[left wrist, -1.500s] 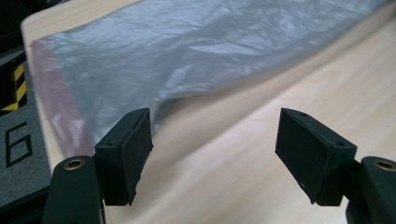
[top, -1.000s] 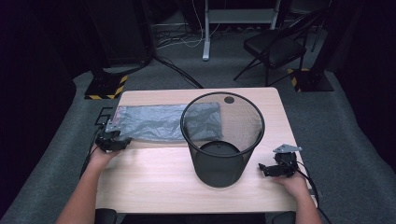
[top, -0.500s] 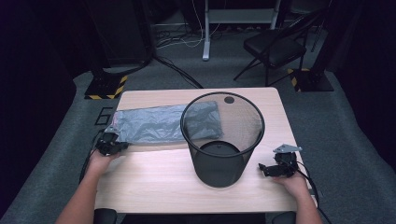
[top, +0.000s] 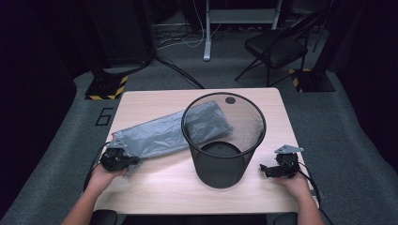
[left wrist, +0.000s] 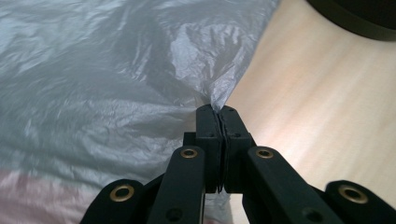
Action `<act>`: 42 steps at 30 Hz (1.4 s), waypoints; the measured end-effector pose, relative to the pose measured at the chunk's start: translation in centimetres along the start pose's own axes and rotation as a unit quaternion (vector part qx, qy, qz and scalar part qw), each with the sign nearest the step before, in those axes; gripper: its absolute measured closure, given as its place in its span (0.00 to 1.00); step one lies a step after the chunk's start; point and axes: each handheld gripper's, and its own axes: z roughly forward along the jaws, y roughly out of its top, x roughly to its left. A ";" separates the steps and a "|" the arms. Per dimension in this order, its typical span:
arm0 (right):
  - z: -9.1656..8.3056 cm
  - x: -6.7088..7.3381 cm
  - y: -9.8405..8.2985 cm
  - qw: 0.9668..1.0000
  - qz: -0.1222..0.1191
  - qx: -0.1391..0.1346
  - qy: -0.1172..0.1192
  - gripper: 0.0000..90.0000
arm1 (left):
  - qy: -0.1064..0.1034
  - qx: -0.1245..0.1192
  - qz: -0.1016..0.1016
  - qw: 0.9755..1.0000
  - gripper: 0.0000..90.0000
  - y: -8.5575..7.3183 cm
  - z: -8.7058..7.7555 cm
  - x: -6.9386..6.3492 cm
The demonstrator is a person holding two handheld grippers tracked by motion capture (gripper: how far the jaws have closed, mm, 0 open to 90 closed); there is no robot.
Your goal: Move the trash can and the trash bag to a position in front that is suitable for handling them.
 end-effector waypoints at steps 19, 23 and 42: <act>-0.1 0.0 -0.1 1.000 0.002 0.000 0.001 0.00 | -0.073 -0.049 0.029 0.996 0.55 2.5 1.4 -5.2; -0.1 0.0 -0.1 1.000 0.001 0.000 0.001 0.00 | -0.025 -0.078 0.012 0.997 0.45 3.5 -0.2 -2.8; 0.0 0.0 0.0 1.000 0.001 0.000 0.001 0.00 | 0.047 -0.021 -0.109 0.993 0.66 0.1 3.5 7.6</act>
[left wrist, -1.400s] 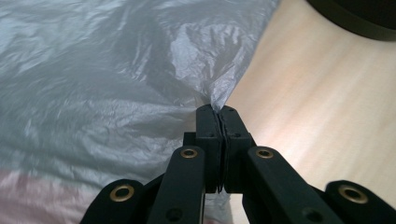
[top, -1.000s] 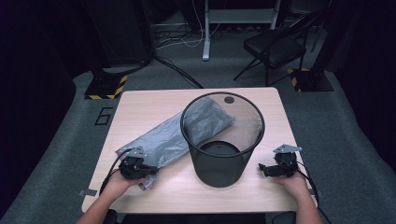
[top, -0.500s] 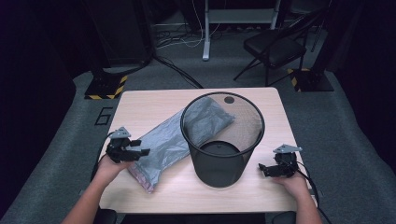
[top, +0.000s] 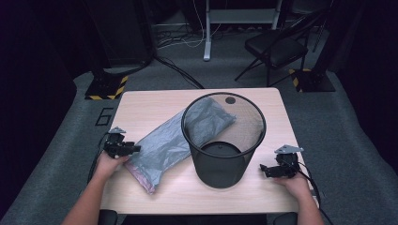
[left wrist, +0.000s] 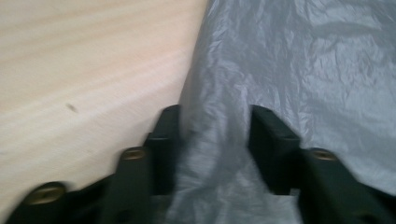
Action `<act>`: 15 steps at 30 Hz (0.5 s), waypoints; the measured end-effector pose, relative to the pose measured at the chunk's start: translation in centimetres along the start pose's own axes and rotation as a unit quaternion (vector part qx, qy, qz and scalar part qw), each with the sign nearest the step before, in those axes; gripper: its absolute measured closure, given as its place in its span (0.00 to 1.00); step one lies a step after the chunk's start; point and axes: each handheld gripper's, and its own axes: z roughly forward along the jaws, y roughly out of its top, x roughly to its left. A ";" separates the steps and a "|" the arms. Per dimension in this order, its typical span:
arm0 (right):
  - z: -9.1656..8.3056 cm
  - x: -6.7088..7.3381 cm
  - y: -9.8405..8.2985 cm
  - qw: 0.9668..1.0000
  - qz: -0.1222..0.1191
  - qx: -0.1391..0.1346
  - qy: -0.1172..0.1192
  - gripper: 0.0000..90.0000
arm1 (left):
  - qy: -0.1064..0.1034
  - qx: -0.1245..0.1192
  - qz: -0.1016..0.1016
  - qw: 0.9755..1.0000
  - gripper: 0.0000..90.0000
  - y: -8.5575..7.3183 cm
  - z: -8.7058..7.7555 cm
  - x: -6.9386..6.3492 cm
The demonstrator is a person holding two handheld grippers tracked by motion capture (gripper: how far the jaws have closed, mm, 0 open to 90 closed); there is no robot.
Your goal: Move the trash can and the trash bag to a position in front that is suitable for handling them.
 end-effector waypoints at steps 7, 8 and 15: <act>0.0 0.0 0.0 1.000 -0.001 -0.001 -0.001 0.00 | -0.030 0.036 0.039 0.998 0.97 -1.7 -1.2 -1.7; 0.0 0.0 0.0 1.000 -0.001 -0.001 -0.001 0.00 | -0.031 0.036 0.050 0.998 0.98 -2.1 -1.5 -2.3; 0.0 0.0 0.0 1.000 -0.002 -0.001 -0.001 0.00 | -0.057 0.007 0.069 0.996 0.94 -5.2 -4.4 -6.3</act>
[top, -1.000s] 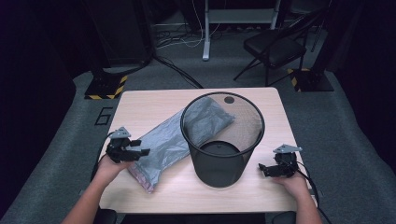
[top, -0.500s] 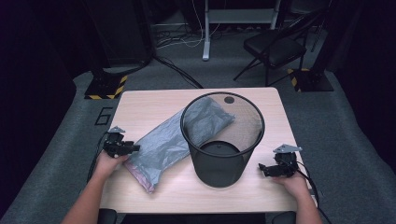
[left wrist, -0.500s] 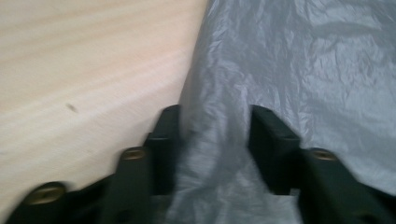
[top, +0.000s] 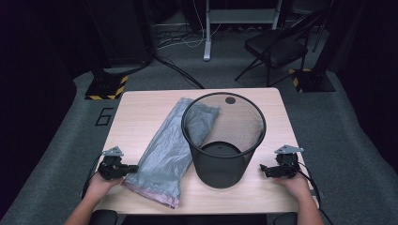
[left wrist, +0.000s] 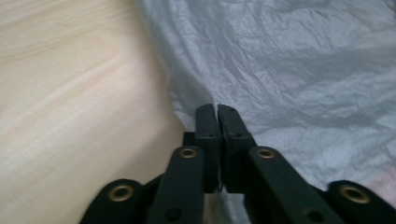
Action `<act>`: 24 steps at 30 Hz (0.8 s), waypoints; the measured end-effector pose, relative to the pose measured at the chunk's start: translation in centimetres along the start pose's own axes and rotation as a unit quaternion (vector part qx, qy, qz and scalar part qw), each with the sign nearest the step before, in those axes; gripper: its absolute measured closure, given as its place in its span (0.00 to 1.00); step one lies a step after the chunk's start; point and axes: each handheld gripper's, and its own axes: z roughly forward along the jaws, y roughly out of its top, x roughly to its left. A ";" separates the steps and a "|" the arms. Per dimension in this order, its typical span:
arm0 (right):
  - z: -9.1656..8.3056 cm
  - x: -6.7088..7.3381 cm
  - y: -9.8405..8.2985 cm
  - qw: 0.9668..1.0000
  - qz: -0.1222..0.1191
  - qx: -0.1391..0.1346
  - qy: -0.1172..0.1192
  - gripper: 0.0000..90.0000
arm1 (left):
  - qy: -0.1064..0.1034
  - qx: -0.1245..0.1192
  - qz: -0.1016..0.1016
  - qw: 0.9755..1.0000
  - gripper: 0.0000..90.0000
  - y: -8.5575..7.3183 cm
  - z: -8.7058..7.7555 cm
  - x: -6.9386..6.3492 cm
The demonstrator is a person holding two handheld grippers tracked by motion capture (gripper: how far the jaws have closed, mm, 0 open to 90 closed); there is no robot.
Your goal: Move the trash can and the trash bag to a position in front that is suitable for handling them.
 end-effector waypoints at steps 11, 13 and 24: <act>0.0 0.0 0.1 1.000 0.002 0.001 -0.002 0.00 | 0.053 -0.072 -0.050 0.995 0.24 6.1 2.2 1.3; 0.0 0.0 0.1 1.000 0.002 0.001 -0.001 0.00 | 0.070 -0.059 -0.051 0.994 0.23 6.9 3.4 1.6; 0.0 0.0 0.1 1.000 0.001 0.001 0.000 0.00 | 0.078 -0.042 -0.083 0.993 0.00 7.5 8.0 2.5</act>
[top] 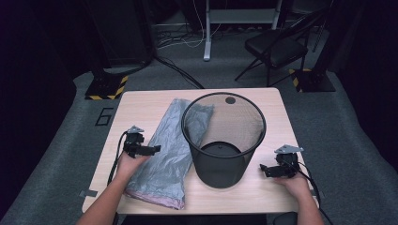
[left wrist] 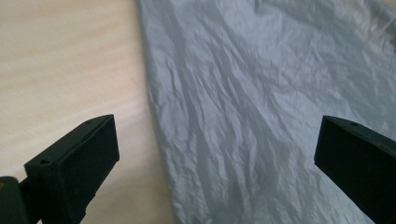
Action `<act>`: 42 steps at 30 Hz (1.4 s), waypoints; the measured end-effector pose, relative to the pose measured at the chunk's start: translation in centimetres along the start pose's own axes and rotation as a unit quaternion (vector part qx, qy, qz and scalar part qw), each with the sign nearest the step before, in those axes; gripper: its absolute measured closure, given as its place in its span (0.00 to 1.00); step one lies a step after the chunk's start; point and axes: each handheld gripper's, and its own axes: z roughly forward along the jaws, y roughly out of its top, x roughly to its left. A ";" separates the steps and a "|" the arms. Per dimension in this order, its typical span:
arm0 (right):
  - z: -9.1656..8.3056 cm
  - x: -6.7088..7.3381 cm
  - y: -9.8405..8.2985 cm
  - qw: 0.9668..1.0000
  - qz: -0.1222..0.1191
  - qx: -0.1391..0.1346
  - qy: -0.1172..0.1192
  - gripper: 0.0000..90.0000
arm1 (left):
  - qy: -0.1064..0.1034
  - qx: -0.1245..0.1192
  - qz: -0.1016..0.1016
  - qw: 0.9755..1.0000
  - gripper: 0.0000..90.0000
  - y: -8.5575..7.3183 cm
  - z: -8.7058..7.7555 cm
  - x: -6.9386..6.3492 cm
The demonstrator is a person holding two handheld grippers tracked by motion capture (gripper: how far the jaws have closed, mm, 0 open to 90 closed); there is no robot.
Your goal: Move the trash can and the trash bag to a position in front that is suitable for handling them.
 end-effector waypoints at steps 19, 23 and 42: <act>0.0 0.0 0.0 1.000 0.000 0.000 0.001 0.00 | 0.032 0.040 0.079 0.996 0.00 -0.3 2.3 -2.3; 0.0 0.0 0.0 1.000 0.000 0.001 0.001 0.00 | 0.040 0.043 0.097 0.994 0.00 -0.4 2.5 -2.9; 0.1 0.0 0.1 1.000 0.000 0.001 0.003 0.00 | 0.043 0.008 0.095 0.995 0.13 -1.1 2.2 -3.9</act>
